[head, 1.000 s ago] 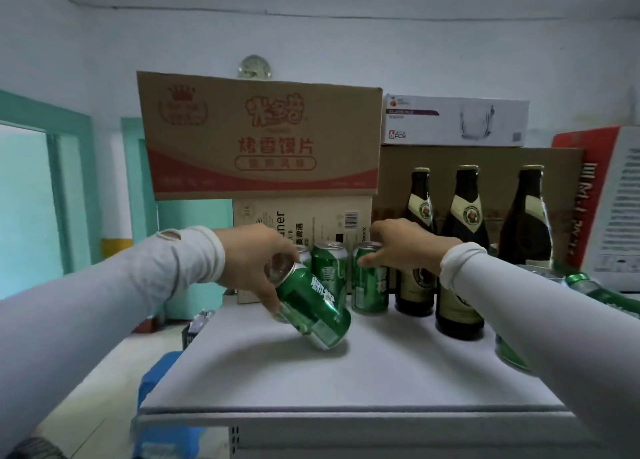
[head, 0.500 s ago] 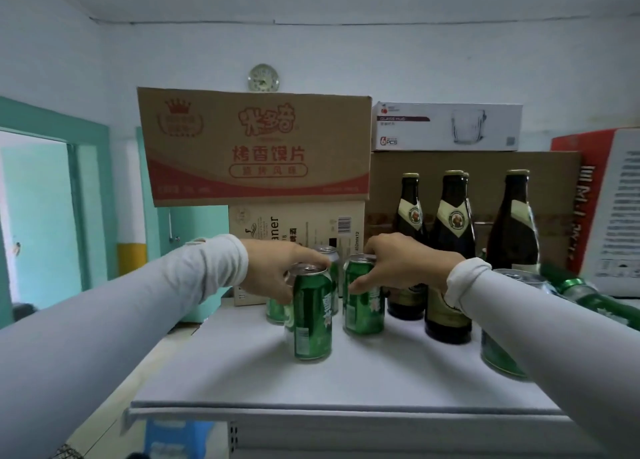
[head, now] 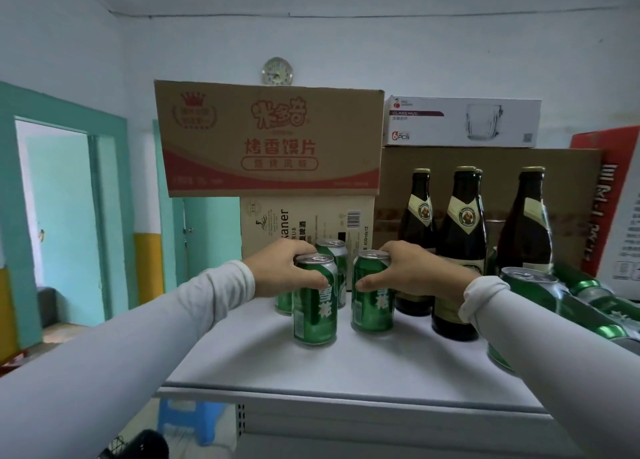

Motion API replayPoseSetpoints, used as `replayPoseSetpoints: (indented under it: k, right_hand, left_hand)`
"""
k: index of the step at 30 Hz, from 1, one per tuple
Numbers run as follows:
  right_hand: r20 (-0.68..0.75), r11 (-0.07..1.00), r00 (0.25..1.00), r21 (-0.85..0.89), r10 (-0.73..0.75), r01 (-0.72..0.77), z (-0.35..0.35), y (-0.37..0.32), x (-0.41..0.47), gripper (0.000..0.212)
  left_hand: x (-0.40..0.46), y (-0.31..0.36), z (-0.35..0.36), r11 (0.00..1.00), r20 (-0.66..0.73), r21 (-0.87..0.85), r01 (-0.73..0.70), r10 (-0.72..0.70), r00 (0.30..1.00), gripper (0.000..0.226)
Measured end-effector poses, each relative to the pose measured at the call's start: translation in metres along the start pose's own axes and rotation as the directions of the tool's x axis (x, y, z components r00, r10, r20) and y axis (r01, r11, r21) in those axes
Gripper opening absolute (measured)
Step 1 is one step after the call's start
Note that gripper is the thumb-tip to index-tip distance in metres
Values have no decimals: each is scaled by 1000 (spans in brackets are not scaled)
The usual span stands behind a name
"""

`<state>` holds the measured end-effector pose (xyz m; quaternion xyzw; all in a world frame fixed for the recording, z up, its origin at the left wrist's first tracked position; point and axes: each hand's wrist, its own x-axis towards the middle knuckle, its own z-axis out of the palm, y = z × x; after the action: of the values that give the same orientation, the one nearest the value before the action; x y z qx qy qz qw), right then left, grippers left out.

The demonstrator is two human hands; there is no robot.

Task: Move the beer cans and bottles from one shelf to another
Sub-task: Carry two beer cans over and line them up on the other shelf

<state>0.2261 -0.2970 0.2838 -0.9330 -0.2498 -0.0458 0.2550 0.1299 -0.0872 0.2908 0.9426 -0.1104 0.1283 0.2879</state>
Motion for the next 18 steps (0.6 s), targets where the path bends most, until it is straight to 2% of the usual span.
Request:
replayPoseSetpoints:
  k: [3, 5, 6, 9, 12, 15, 18]
  right_hand:
    - [-31, 993, 999, 121, 16, -12, 8, -1, -8, 48]
    - [-81, 993, 996, 116, 26, -16, 10, -4, -14, 48]
    - [-115, 996, 993, 86, 36, -26, 9, -6, -18, 51]
    - [-196, 995, 976, -2, 93, -95, 2, -14, -42, 64]
    - [-198, 986, 970, -58, 142, -156, -15, -22, -73, 67]
    - [-233, 972, 955, -106, 182, -211, -35, -30, -111, 67]
    - [-318, 944, 916, -136, 244, -299, -58, -32, -157, 66]
  left_hand:
    - [-1, 5, 4, 994, 23, 112, 2, -4, 1000, 47]
    - [-1, 5, 7, 978, -49, 207, 29, -19, 999, 70]
    - [-1, 3, 8, 973, -79, 229, 36, -19, 997, 75]
    - [-2, 0, 4, 972, -88, 235, -1, 22, 996, 65]
    - [-6, 8, -5, 971, -15, 210, -111, 117, 993, 60]
    - [-15, 30, -4, 964, 24, 87, -250, 249, 968, 47]
    - [-24, 66, 9, 922, 64, -38, -384, 386, 920, 48]
